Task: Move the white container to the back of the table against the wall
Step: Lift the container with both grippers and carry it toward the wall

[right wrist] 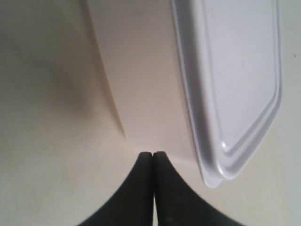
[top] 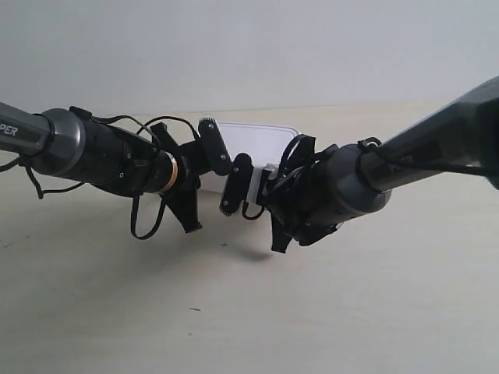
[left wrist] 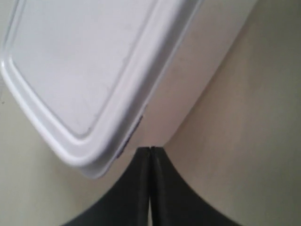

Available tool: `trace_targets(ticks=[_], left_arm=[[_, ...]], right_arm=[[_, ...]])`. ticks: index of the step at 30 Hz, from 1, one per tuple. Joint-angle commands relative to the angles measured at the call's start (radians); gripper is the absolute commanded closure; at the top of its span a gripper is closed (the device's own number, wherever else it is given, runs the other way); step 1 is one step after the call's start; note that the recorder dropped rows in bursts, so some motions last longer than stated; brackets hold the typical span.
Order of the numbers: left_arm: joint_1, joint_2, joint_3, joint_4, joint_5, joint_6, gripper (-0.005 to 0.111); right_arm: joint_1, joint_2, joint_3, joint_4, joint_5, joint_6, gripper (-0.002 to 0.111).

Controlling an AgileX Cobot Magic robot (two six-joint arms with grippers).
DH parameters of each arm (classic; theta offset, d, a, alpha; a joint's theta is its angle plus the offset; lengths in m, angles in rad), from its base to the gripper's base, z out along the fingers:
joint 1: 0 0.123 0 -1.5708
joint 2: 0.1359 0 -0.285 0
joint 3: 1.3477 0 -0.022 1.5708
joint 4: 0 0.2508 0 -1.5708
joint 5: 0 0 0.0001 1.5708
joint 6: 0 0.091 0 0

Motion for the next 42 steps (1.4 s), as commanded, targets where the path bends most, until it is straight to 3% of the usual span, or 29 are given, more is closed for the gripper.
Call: trace_targets(ticks=[1, 14, 24, 34, 42], left_arm=[[0.009, -0.002, -0.047, 0.002, -0.041, -0.071, 0.107], [0.117, 0.027, -0.099, -0.032, -0.173, -0.093, 0.107], [0.119, 0.075, -0.157, -0.130, -0.297, -0.096, 0.107], [0.128, 0.073, -0.157, -0.157, -0.391, -0.295, 0.107], [0.141, 0.075, -0.158, -0.215, -0.540, -0.310, 0.107]], right_arm=[[-0.002, 0.021, -0.055, -0.040, -0.025, 0.040, 0.108], [-0.068, 0.068, -0.151, -0.040, -0.041, 0.087, 0.108], [-0.125, 0.068, -0.172, -0.040, -0.175, 0.163, 0.108], [-0.149, 0.076, -0.249, -0.040, -0.211, 0.297, 0.108], [-0.216, 0.076, -0.250, -0.040, -0.338, 0.416, 0.108]])
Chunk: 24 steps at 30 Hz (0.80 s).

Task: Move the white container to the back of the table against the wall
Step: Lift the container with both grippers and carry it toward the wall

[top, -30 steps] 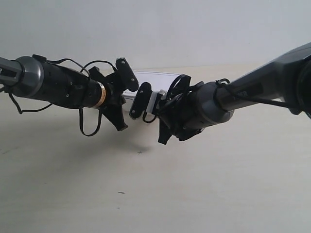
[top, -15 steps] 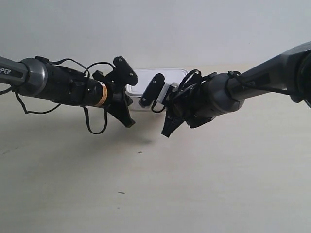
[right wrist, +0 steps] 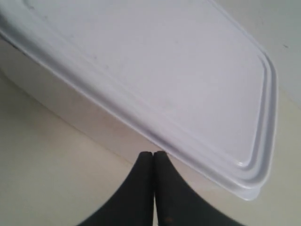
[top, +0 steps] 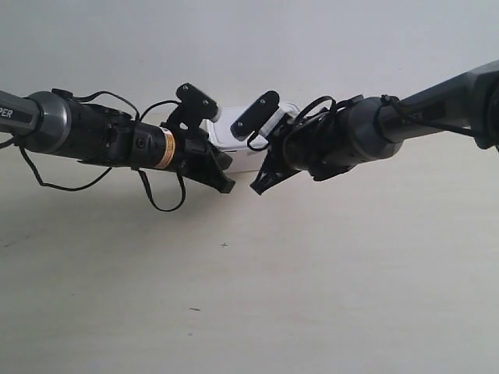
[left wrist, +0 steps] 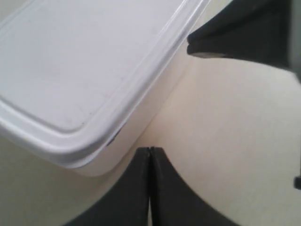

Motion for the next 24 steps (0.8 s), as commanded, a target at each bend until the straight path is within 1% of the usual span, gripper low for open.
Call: trace_targets(ticks=[1, 4, 9, 14, 18, 24], left_arm=[[0.007, -0.002, -0.010, -0.041, -0.053, -0.038, 0.107], [0.010, -0.002, -0.010, -0.043, -0.068, -0.068, 0.107], [0.010, 0.020, -0.029, -0.063, -0.114, -0.095, 0.107], [0.013, 0.067, -0.075, -0.060, -0.117, -0.163, 0.107], [0.013, 0.093, -0.111, -0.060, -0.111, -0.174, 0.107], [0.017, 0.121, -0.165, -0.060, -0.045, -0.194, 0.107]], right_arm=[[-0.035, 0.003, -0.006, -0.004, -0.087, 0.079, 0.108], [-0.051, 0.003, -0.006, -0.004, -0.177, 0.107, 0.108], [-0.081, 0.003, -0.006, -0.003, -0.188, 0.219, 0.108], [-0.106, 0.003, -0.006, 0.005, -0.237, 0.319, 0.108], [-0.112, 0.003, -0.006, 0.008, -0.235, 0.374, 0.108], [-0.112, 0.002, -0.006, 0.008, -0.231, 0.394, 0.108]])
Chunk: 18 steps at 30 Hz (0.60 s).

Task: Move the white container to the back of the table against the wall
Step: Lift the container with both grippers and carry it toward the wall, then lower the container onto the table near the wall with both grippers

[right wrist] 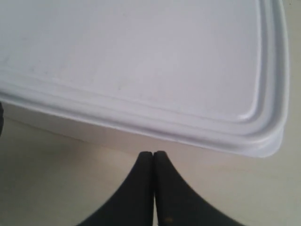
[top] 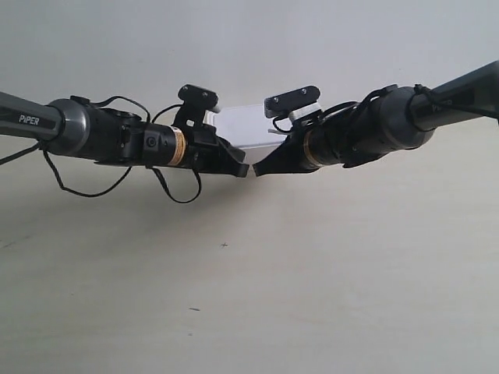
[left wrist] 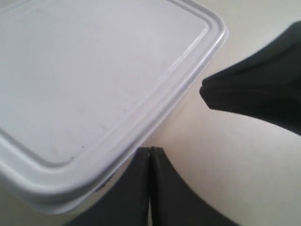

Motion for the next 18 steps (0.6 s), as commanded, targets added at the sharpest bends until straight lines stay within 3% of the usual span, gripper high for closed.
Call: trace_targets(ticks=[1, 18], left_arm=[[0.009, 0.017, -0.041, -0.009, 0.045, -0.020, 0.107], [0.042, 0.076, -0.112, -0.001, 0.054, -0.014, 0.107]], right_arm=[[-0.006, 0.000, -0.008, 0.004, 0.006, 0.014, 0.108], [-0.006, 0.041, -0.103, 0.004, 0.045, 0.007, 0.108]])
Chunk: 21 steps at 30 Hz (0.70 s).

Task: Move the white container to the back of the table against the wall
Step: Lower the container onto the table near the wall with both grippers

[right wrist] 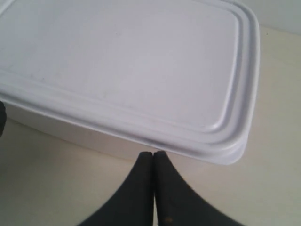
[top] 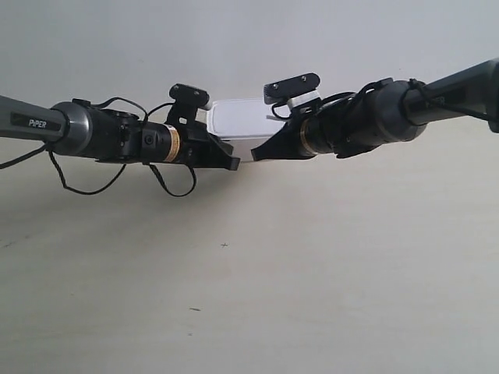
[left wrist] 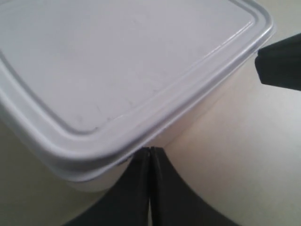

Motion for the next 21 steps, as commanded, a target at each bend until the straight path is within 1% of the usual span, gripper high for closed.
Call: trace_targets(ticks=[1, 15, 21], left_arm=[[0.006, 0.003, -0.020, -0.003, 0.010, 0.000, 0.107], [0.006, 0.062, -0.114, -0.003, 0.006, 0.000, 0.107], [0.006, 0.071, -0.129, -0.003, 0.006, 0.000, 0.107]], right_arm=[[-0.006, 0.020, -0.030, 0.001, 0.008, -0.002, 0.108], [-0.006, 0.078, -0.102, -0.010, 0.007, -0.021, 0.108], [-0.006, 0.084, -0.132, -0.010, 0.005, -0.021, 0.108]])
